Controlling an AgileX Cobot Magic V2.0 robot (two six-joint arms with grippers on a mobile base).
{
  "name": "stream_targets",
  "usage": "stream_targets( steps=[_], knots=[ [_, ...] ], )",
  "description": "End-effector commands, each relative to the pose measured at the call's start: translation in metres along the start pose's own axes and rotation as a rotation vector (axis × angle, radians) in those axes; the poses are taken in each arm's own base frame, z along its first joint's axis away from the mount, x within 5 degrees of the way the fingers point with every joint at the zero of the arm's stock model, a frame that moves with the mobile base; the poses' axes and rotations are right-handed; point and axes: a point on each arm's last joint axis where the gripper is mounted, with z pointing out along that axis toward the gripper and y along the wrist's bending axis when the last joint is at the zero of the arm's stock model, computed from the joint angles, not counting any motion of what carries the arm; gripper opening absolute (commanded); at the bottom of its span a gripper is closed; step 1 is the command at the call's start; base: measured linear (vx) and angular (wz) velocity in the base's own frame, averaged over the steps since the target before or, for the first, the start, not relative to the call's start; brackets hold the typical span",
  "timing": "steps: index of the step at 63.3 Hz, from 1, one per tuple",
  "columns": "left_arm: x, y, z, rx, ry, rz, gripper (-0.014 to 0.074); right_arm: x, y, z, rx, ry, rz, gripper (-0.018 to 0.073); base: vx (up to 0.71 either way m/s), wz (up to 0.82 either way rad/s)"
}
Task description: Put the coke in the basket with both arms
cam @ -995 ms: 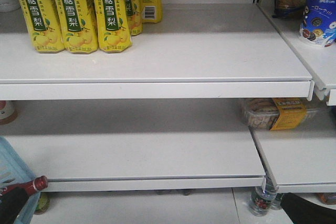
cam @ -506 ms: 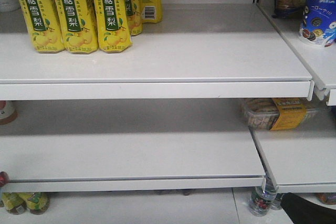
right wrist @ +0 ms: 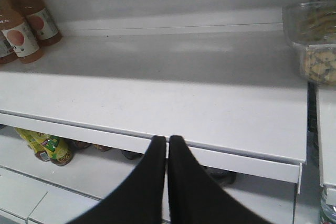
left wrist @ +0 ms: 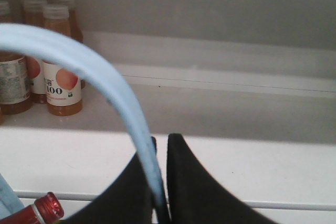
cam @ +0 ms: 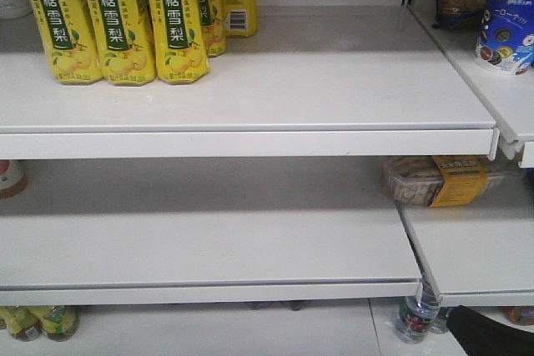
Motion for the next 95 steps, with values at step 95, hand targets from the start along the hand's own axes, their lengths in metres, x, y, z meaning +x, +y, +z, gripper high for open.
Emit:
stream_targets(
  steps=[95],
  knots=[
    [-0.0122,-0.0009,-0.0024,0.0,-0.145,0.152,-0.0006,-0.0089,0.0,-0.0003,0.018,-0.024,-0.052,-0.0004,0.0,0.0]
  ],
)
